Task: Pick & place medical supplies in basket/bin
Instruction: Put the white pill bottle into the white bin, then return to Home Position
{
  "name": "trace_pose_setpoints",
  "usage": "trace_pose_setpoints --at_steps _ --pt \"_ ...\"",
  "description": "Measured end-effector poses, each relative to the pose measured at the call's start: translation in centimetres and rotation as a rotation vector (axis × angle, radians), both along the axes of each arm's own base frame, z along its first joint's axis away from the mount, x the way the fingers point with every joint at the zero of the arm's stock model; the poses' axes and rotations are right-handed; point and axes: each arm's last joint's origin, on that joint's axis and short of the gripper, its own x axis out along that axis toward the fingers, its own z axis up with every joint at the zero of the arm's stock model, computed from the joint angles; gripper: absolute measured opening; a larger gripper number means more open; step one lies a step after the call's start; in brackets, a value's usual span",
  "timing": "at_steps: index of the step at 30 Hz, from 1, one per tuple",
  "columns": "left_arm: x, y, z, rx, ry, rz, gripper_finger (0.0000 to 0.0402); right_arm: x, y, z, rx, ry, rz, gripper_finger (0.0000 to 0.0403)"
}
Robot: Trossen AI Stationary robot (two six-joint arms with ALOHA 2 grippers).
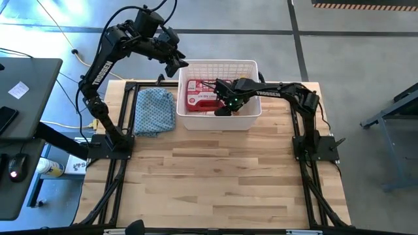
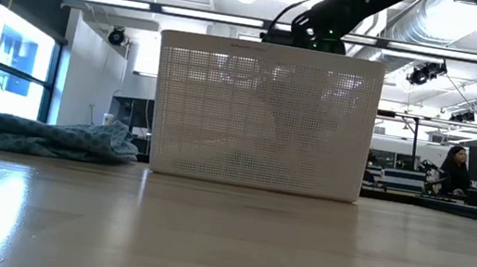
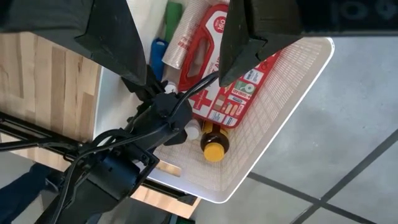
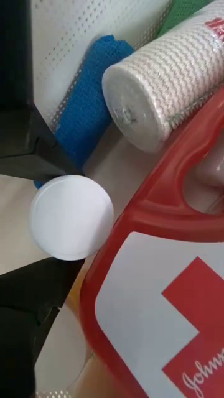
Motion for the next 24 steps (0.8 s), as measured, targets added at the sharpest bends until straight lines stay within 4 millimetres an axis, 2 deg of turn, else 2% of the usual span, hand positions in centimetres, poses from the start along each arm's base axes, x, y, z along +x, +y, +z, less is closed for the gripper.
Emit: trace_pose_setpoints --at_steps 6,14,24 --pt "0.0 0.0 0.0 0.0 0.0 0.0 0.0232 0.1 0.0 0.0 0.012 -0.013 0.003 0.019" --pt "0.0 0.0 0.0 0.023 0.008 -0.008 0.0232 0.1 0.0 0.2 0.026 -0.026 -0.024 0.0246" --pt "0.0 0.1 0.1 0.033 0.007 -0.009 0.0232 -0.6 0.3 2.9 -0.007 -0.095 -0.036 0.0259"
